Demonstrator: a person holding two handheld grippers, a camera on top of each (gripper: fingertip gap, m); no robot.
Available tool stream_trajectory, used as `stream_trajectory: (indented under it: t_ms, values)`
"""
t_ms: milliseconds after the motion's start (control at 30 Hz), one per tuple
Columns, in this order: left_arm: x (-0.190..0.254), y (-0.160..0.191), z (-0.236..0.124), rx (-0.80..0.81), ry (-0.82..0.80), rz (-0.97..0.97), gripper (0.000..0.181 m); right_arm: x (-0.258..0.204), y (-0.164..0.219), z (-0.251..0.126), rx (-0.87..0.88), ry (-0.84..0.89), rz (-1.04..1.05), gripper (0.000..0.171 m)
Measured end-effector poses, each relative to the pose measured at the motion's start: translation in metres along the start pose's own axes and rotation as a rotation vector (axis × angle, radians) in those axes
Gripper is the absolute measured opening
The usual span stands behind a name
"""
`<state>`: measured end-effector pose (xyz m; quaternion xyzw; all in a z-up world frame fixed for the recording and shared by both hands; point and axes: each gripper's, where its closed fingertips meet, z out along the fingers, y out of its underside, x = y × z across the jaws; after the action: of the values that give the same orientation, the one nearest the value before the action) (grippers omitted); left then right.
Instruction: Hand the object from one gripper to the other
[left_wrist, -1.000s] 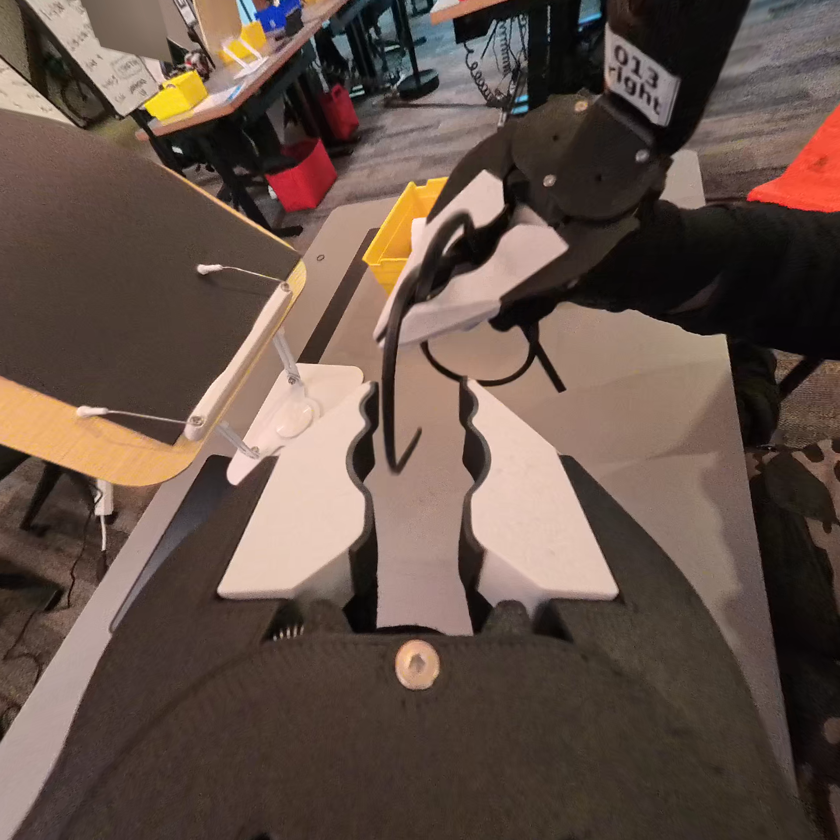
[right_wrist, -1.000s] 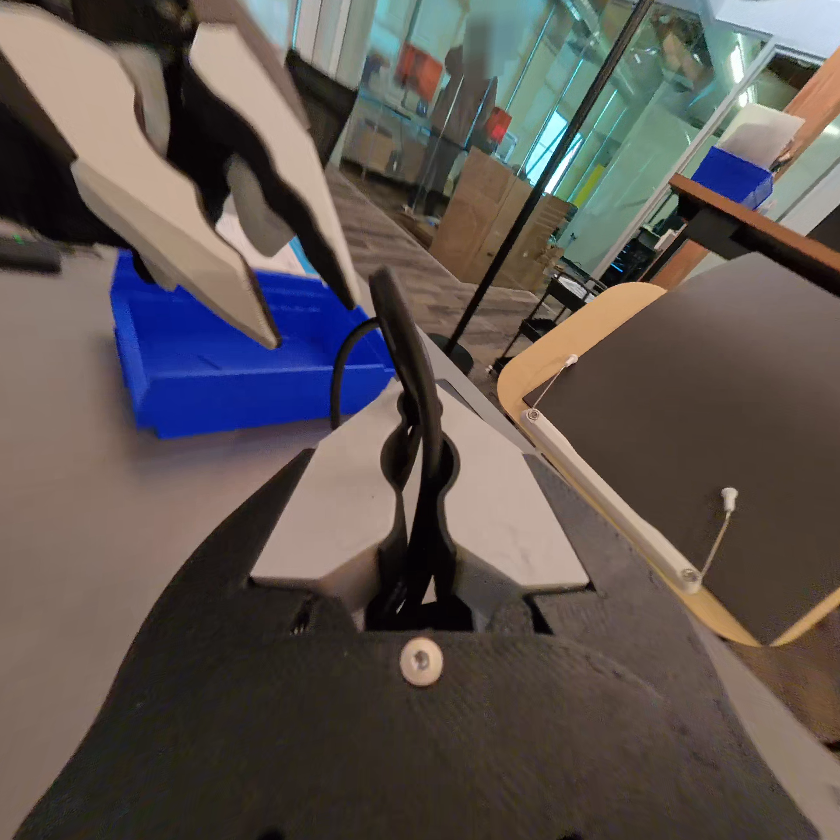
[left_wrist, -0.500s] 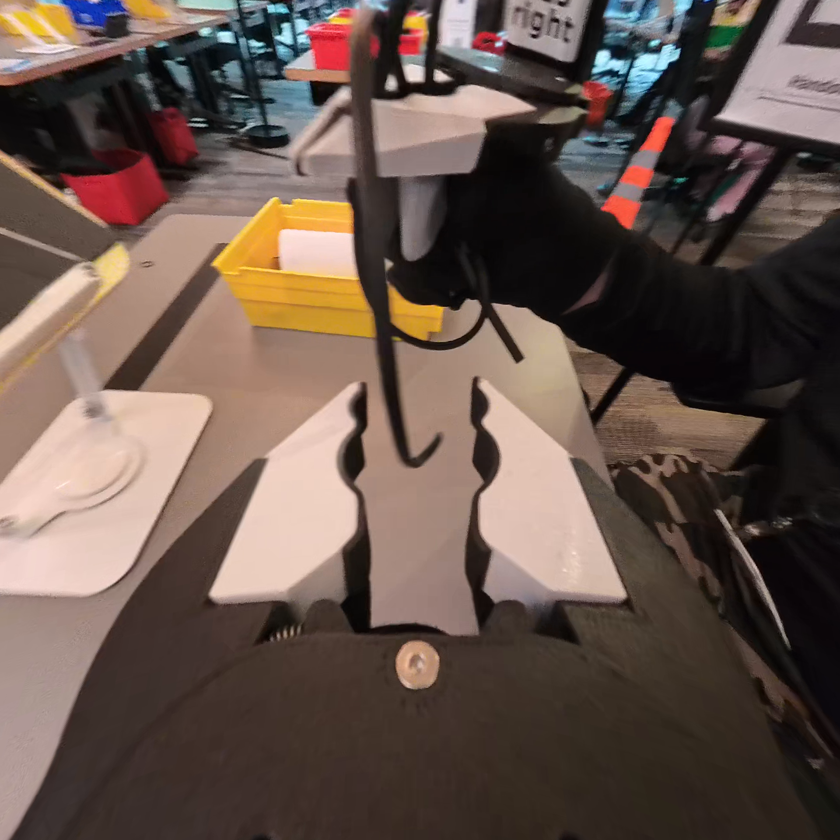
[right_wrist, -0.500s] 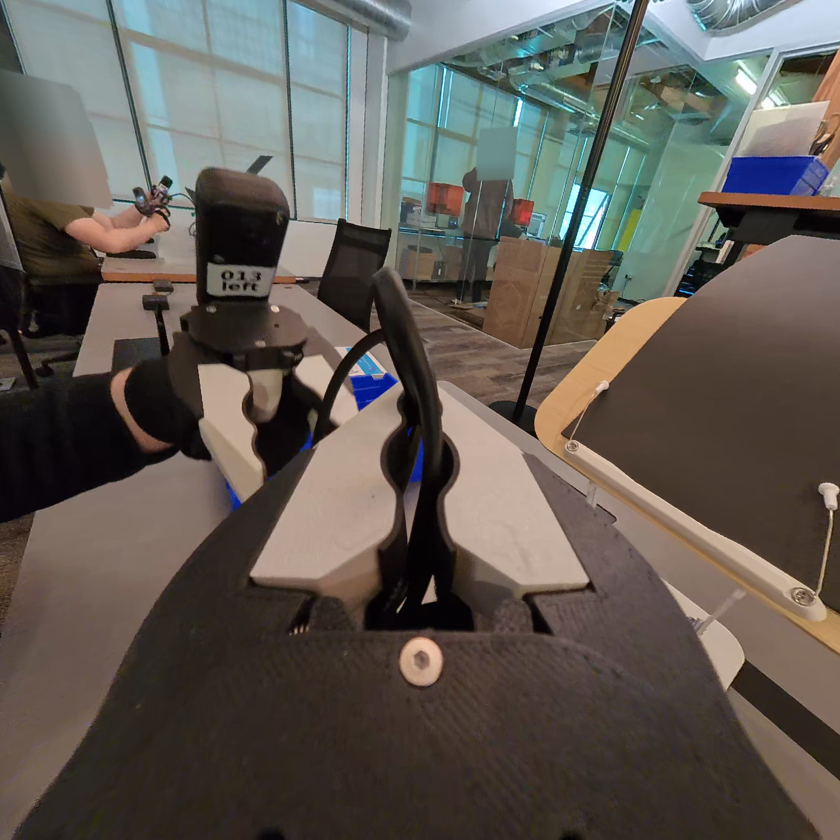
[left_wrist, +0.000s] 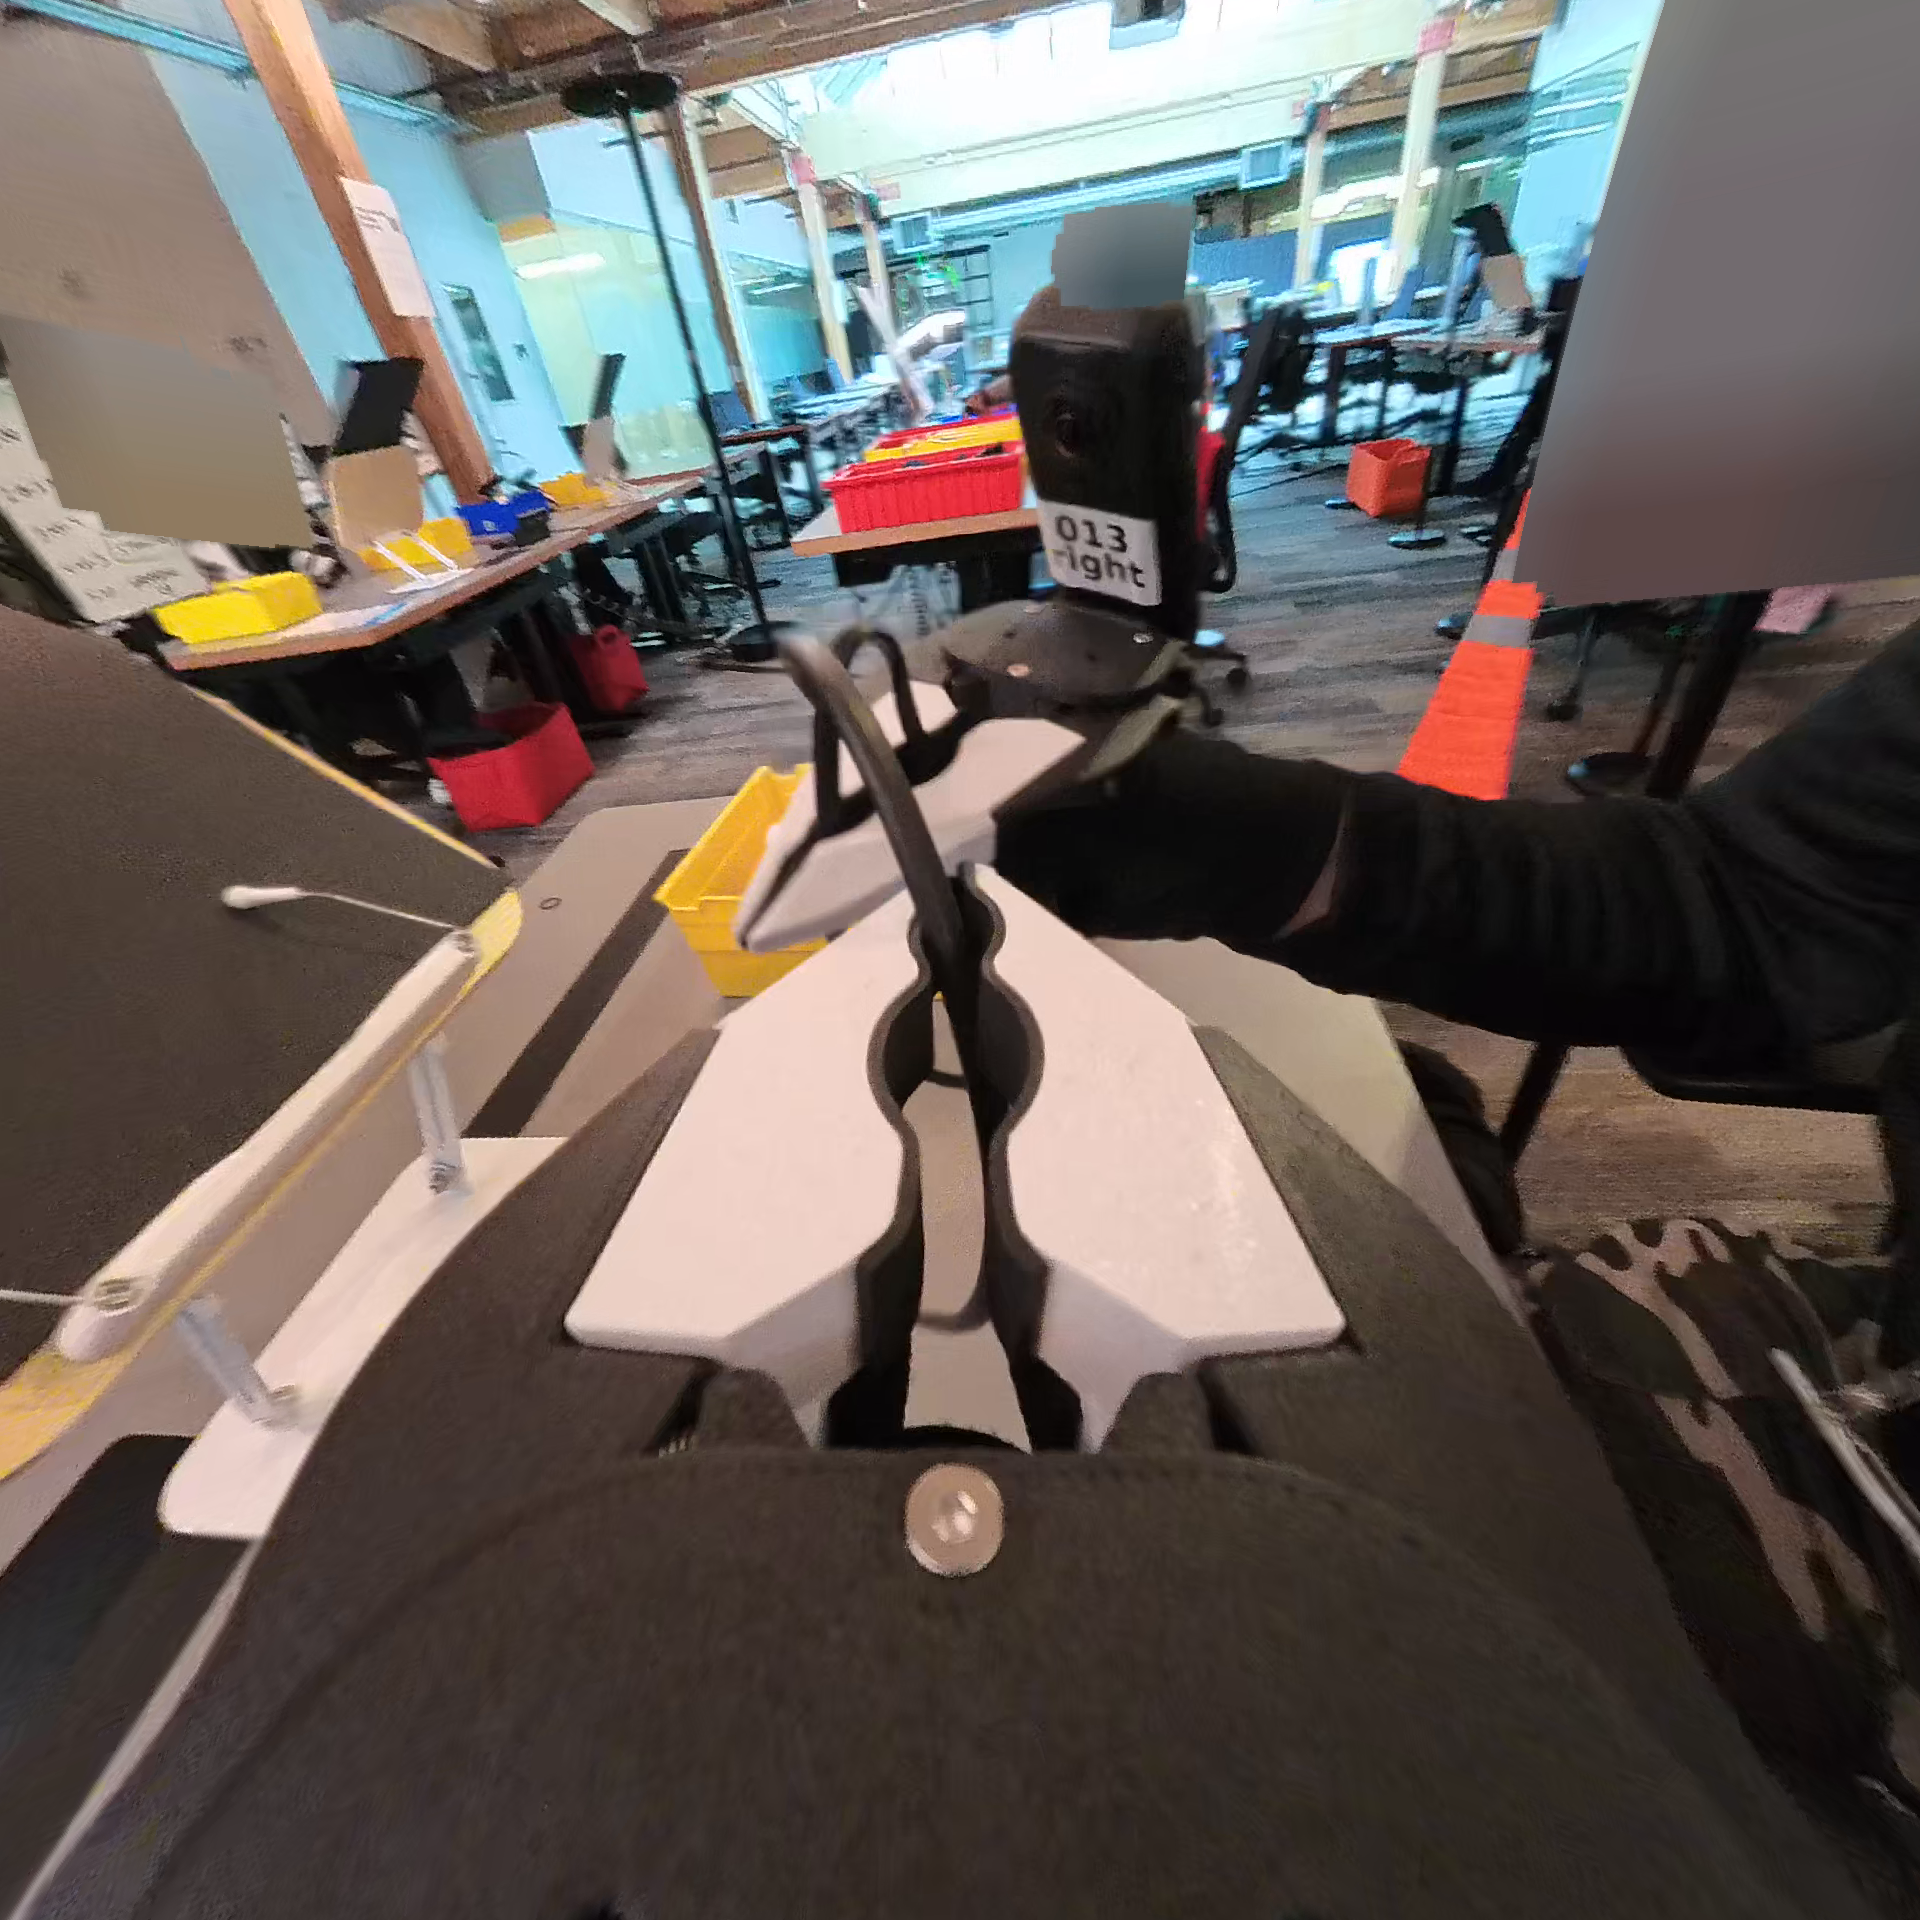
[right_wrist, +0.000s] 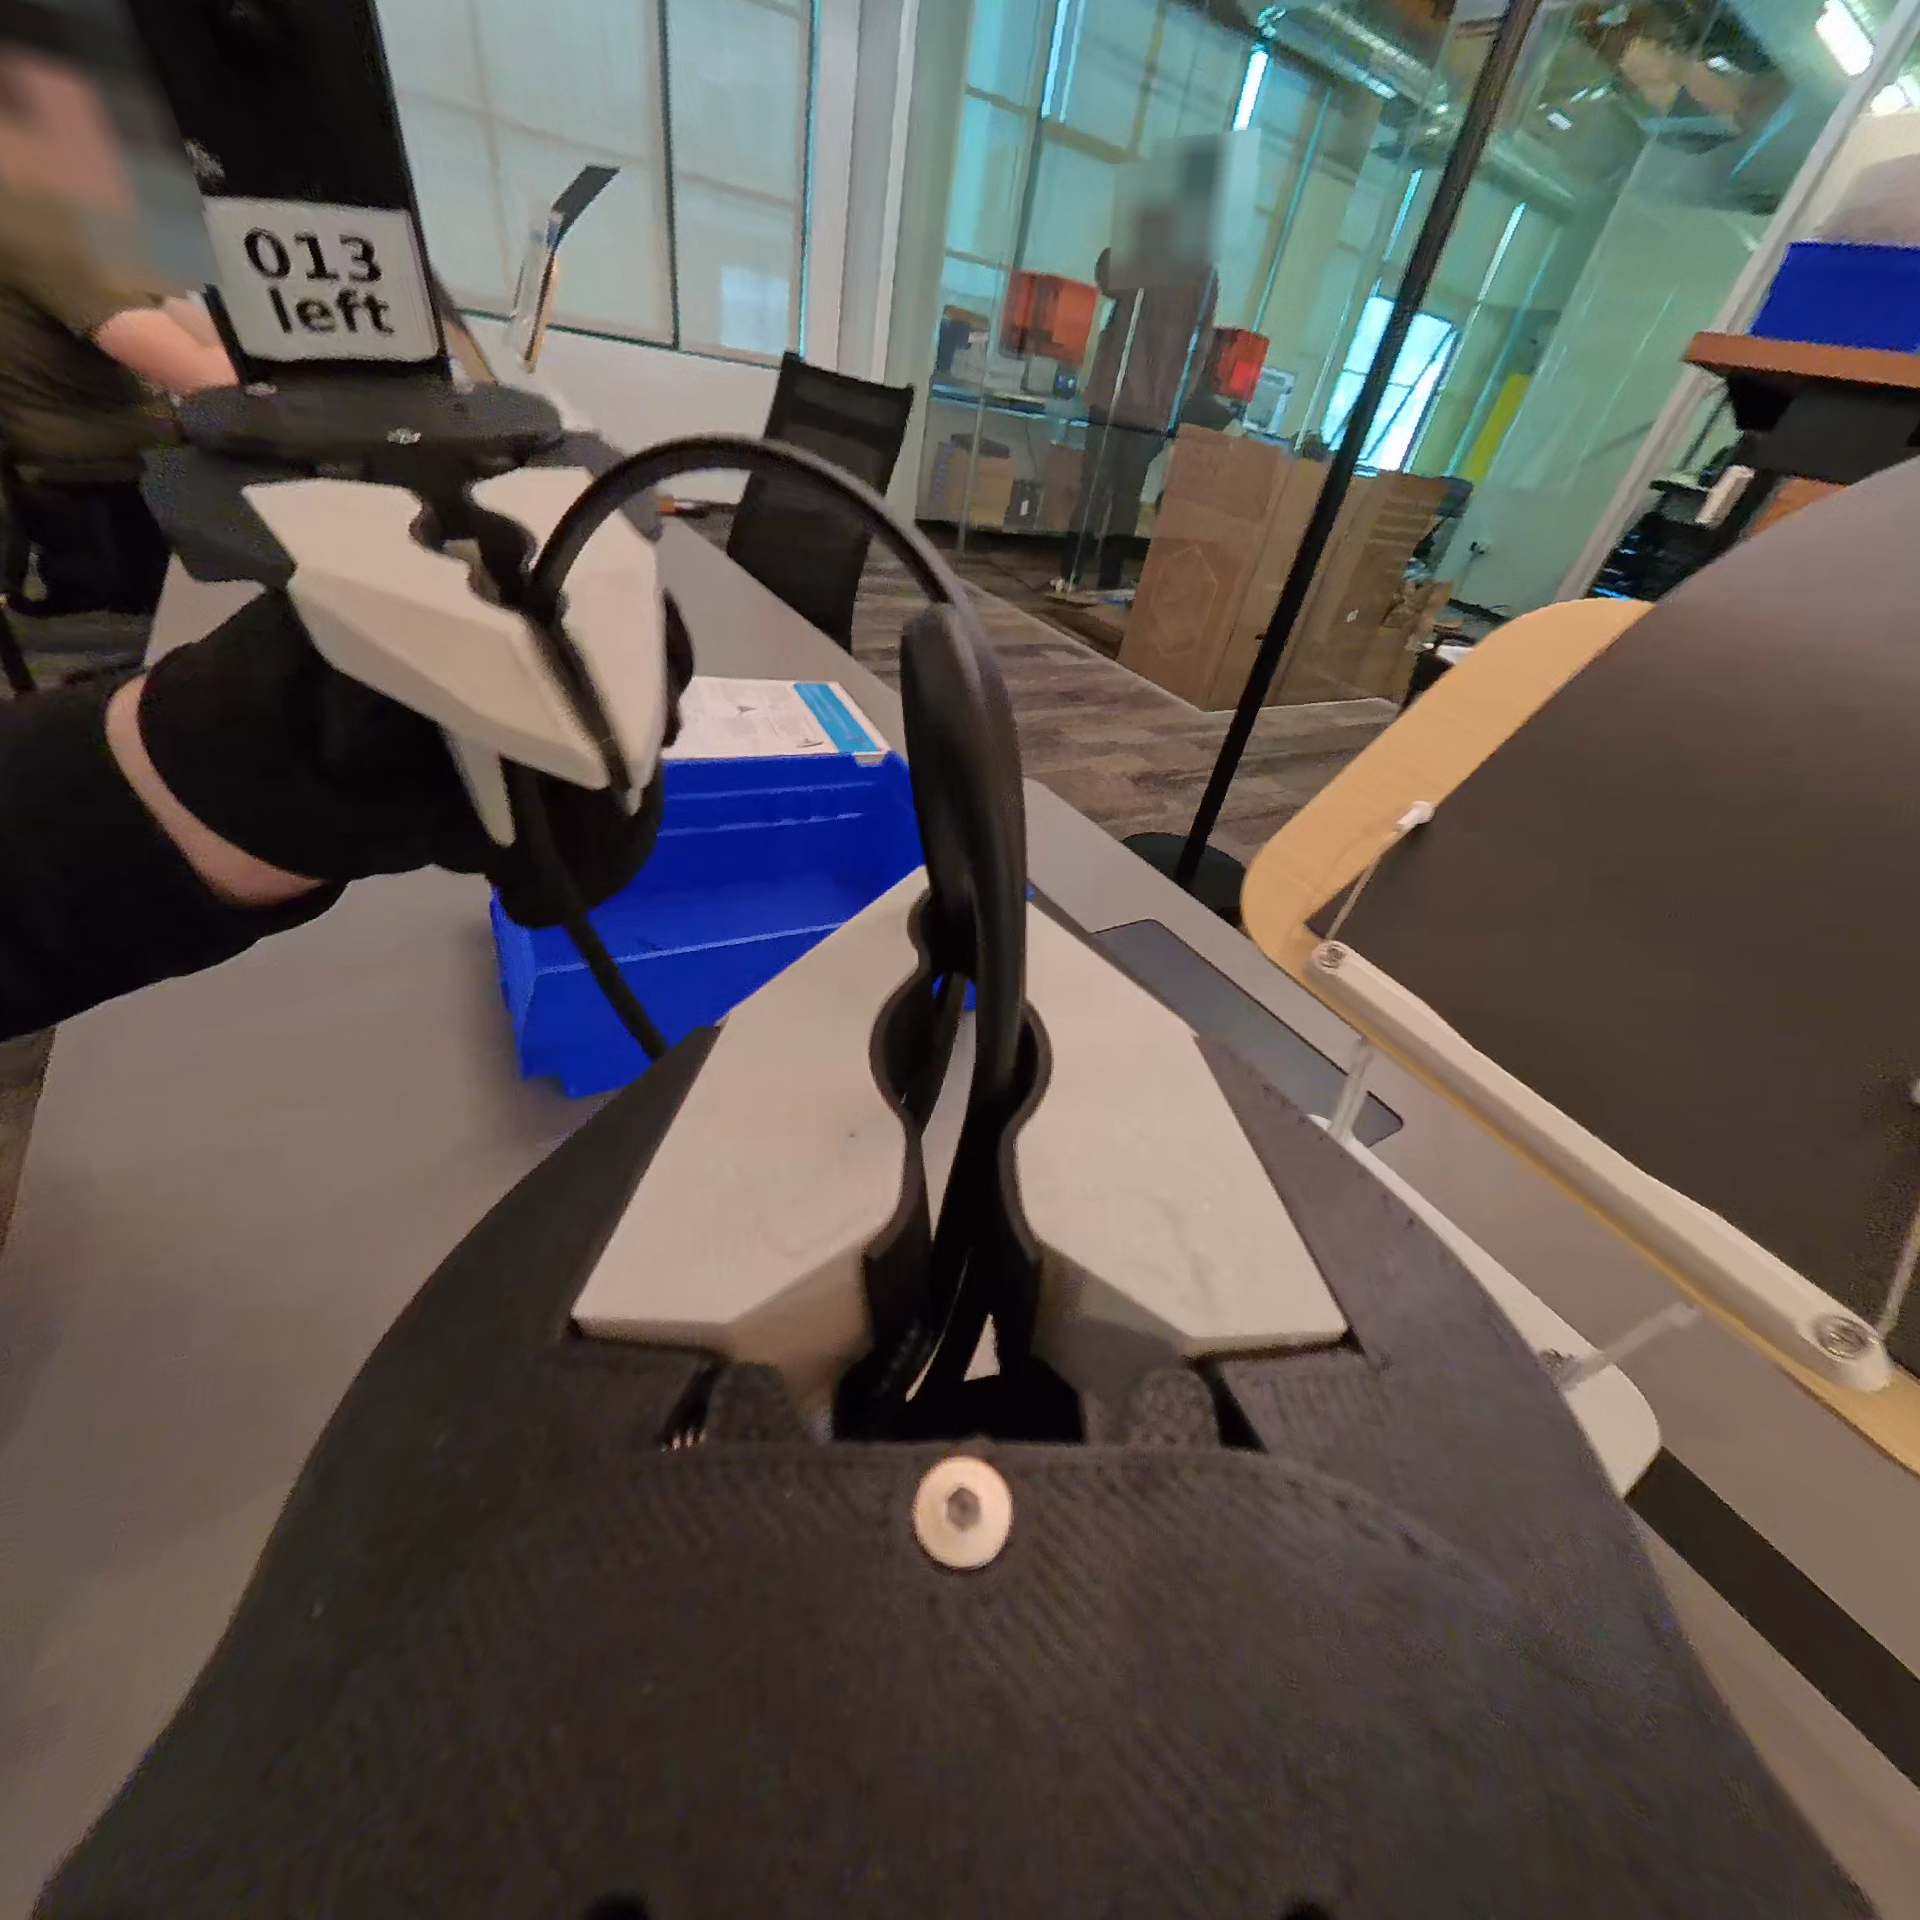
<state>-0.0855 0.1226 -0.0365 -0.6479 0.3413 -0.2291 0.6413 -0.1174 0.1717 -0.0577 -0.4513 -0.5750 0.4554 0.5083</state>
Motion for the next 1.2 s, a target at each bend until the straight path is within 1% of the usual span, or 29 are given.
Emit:
stream_trajectory:
  t_ms: [67,167,400,500,567,667,700,733,833,967,1000,1067,1100,1133,1200]
  values:
    - [-0.005,0.000,0.001,-0.015,-0.052,0.024,0.000,-0.007,0.005,0.006,-0.031,-0.013,-0.021,0.000]
    - [-0.006,0.004,0.004,-0.030,-0.069,0.038,0.000,-0.018,0.011,0.014,-0.069,-0.031,-0.065,0.000]
    - [-0.008,0.012,0.009,-0.071,-0.094,0.055,0.012,-0.036,0.020,0.026,-0.107,-0.085,-0.087,0.000]
    - [-0.012,0.014,0.009,-0.091,-0.135,0.096,0.009,-0.036,0.022,0.026,-0.113,-0.091,-0.080,0.000]
    - [-0.017,0.013,0.008,-0.097,-0.193,0.125,0.007,-0.032,0.023,0.027,-0.115,-0.064,-0.068,0.000]
    - [-0.027,0.012,0.008,-0.098,-0.273,0.135,0.021,-0.015,0.023,0.027,-0.119,0.053,-0.050,0.000]
    - [-0.034,0.011,0.007,-0.092,-0.328,0.128,0.040,-0.012,0.023,0.027,-0.113,0.078,-0.037,0.000]
    - [-0.035,0.013,0.008,-0.103,-0.331,0.112,0.044,-0.011,0.023,0.028,-0.111,0.088,-0.032,0.000]
    - [-0.036,0.015,0.012,-0.104,-0.352,0.072,0.050,-0.014,0.026,0.034,-0.119,0.115,-0.055,0.000]
    - [-0.033,0.023,0.019,-0.124,-0.343,0.035,0.048,-0.021,0.027,0.040,-0.127,0.136,-0.083,0.000]
    - [-0.030,0.023,0.020,-0.116,-0.320,0.028,0.040,-0.021,0.027,0.041,-0.125,0.142,-0.082,0.000]
    - [-0.028,0.024,0.020,-0.117,-0.293,0.018,0.032,-0.022,0.028,0.041,-0.125,0.133,-0.078,0.000]
    - [-0.028,0.023,0.019,-0.111,-0.286,0.013,0.025,-0.022,0.028,0.041,-0.122,0.125,-0.077,0.000]
    - [-0.029,0.022,0.017,-0.100,-0.284,0.005,0.005,-0.023,0.026,0.040,-0.111,0.116,-0.076,0.000]
    - [-0.030,0.021,0.014,-0.094,-0.267,-0.007,0.000,-0.028,0.024,0.040,-0.102,0.085,-0.103,0.000]
